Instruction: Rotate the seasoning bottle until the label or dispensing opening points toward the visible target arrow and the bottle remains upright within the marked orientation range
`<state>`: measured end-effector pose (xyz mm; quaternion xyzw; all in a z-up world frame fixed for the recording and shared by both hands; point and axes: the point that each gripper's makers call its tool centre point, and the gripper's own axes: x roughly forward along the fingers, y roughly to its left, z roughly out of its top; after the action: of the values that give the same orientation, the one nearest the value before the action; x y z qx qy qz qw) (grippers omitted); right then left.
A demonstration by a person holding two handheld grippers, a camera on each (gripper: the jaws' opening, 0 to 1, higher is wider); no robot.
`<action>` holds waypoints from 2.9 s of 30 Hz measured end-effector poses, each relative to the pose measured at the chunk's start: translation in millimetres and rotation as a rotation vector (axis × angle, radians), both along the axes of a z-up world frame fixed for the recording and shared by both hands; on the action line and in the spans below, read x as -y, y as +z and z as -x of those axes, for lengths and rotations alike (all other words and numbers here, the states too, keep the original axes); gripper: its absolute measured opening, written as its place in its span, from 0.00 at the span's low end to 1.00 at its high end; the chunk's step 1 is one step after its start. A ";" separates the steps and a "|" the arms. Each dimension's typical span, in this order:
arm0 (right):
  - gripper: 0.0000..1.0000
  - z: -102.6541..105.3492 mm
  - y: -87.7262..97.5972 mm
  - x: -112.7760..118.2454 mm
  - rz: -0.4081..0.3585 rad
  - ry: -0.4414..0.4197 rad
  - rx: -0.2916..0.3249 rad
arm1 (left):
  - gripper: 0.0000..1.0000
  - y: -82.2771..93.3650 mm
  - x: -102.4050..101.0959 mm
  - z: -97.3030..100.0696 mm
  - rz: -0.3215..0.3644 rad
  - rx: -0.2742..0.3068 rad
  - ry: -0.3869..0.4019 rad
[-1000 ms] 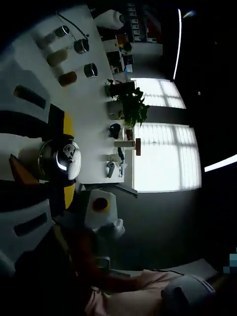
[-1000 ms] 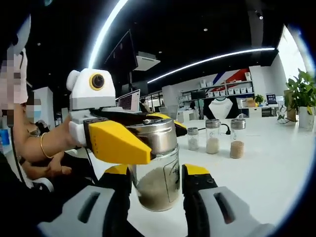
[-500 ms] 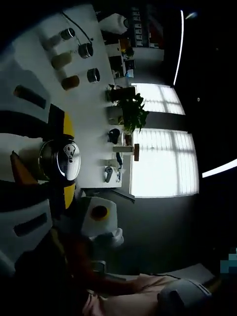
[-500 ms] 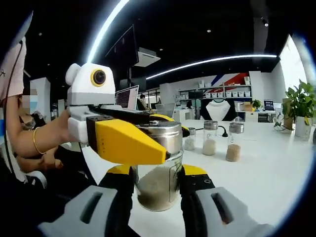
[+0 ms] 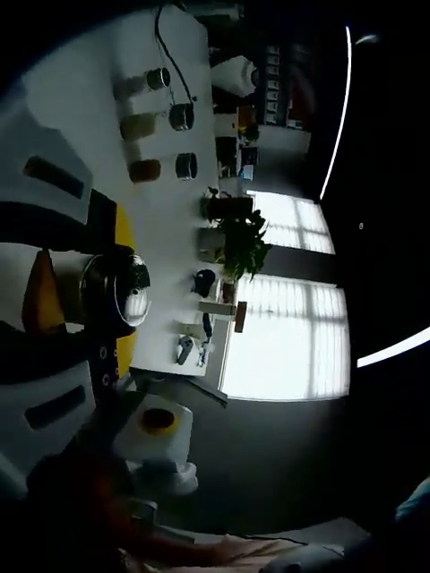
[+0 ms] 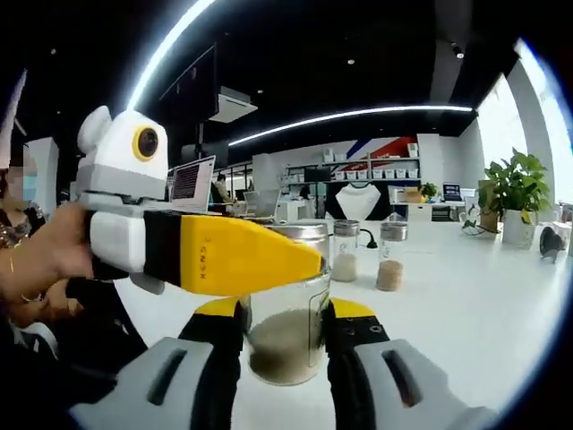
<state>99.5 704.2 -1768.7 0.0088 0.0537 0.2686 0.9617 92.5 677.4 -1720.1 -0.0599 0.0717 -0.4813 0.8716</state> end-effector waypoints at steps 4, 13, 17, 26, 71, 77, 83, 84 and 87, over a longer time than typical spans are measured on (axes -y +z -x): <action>0.33 -3.7 1.8 3.3 -0.030 -0.059 0.006 | 0.33 0.4 -2.1 -0.6 -0.011 0.005 0.091; 0.33 -7.5 12.2 3.5 -0.037 -0.100 0.047 | 0.33 9.7 -5.5 -5.3 -0.015 0.063 0.308; 0.33 -7.0 9.1 4.1 -0.069 -0.084 0.020 | 0.33 7.2 -4.7 -5.1 -0.043 0.074 0.280; 0.32 -2.5 8.9 -6.6 -0.064 0.016 -0.004 | 0.33 7.4 -12.6 -3.9 -0.061 0.082 0.202; 0.31 32.9 29.3 -24.1 -0.141 0.323 -0.014 | 0.33 23.8 -21.0 26.5 -0.053 0.112 -0.164; 0.30 22.1 30.0 -21.9 -0.114 0.185 0.002 | 0.33 24.0 -22.3 14.3 -0.043 0.069 -0.057; 0.30 13.9 26.7 -16.0 0.054 0.056 0.068 | 0.33 21.3 -23.6 9.9 -0.086 0.088 0.068; 0.30 13.8 26.0 -16.8 0.050 0.049 0.067 | 0.33 20.9 -23.5 10.4 -0.085 0.096 0.104; 0.30 13.9 23.6 -18.6 0.044 0.033 0.062 | 0.34 18.7 -23.8 11.0 -0.092 0.103 0.151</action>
<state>85.5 722.8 -1745.1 -0.0214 0.0297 0.2836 0.9582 81.5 701.2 -1701.4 -0.0003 0.0443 -0.4130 0.9096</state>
